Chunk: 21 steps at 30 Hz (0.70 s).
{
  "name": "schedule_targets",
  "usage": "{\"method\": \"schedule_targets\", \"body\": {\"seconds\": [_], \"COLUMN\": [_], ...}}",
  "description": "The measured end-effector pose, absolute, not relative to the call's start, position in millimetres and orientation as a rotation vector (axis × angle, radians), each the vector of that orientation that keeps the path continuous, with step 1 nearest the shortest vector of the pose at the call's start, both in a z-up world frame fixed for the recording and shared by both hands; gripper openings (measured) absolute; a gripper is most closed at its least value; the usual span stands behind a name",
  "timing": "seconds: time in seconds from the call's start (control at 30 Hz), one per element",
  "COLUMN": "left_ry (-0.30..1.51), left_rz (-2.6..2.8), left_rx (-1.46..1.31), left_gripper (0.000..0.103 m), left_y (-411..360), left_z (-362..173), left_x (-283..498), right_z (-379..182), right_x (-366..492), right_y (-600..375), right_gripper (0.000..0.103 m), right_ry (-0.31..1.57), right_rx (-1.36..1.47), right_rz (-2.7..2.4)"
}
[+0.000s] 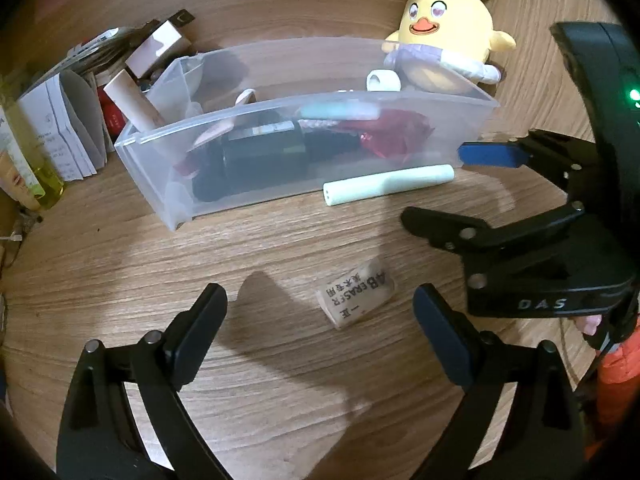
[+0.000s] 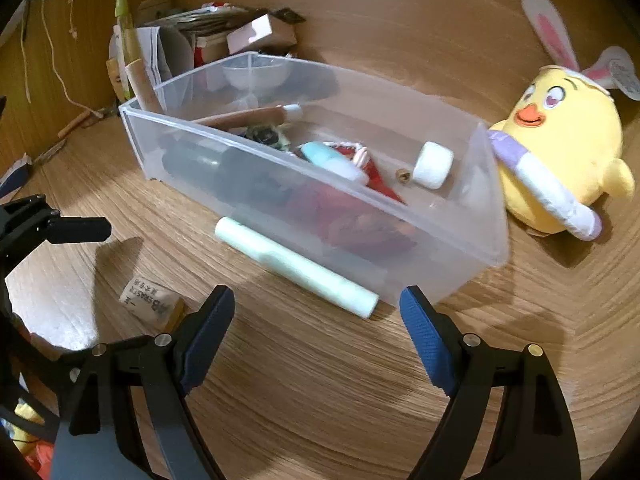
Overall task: Organize objects
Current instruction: 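Grasp the mint chalk stick on the desk with the right tool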
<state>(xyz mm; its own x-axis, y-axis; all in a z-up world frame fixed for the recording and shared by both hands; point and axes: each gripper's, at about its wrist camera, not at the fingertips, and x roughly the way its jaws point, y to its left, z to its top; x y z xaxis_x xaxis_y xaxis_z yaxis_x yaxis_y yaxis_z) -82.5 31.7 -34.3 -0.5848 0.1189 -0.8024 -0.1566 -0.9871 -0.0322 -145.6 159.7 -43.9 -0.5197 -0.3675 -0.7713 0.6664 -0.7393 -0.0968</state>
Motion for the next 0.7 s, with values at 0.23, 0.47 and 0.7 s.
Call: {"method": "schedule_targets", "body": {"seconds": [0.23, 0.47, 0.7], "left_ry": [0.048, -0.005, -0.039], "left_rz": [2.633, 2.638, 2.624], "left_rx": [-1.351, -1.346, -1.345], "left_gripper": [0.057, 0.047, 0.061], "left_y": [30.7, 12.8, 7.9], "left_z": [-35.8, -34.9, -35.4], "left_x": [-83.6, -71.3, -63.1], "right_z": [-45.9, -38.1, -47.0], "right_x": [-143.3, -133.3, -142.1], "right_y": [147.9, 147.4, 128.8], "right_gripper": [0.083, 0.078, 0.077], "right_ry": [0.527, 0.523, 0.595], "right_rx": [1.04, 1.026, 1.033], "right_rz": [-2.203, -2.162, -2.163]}}
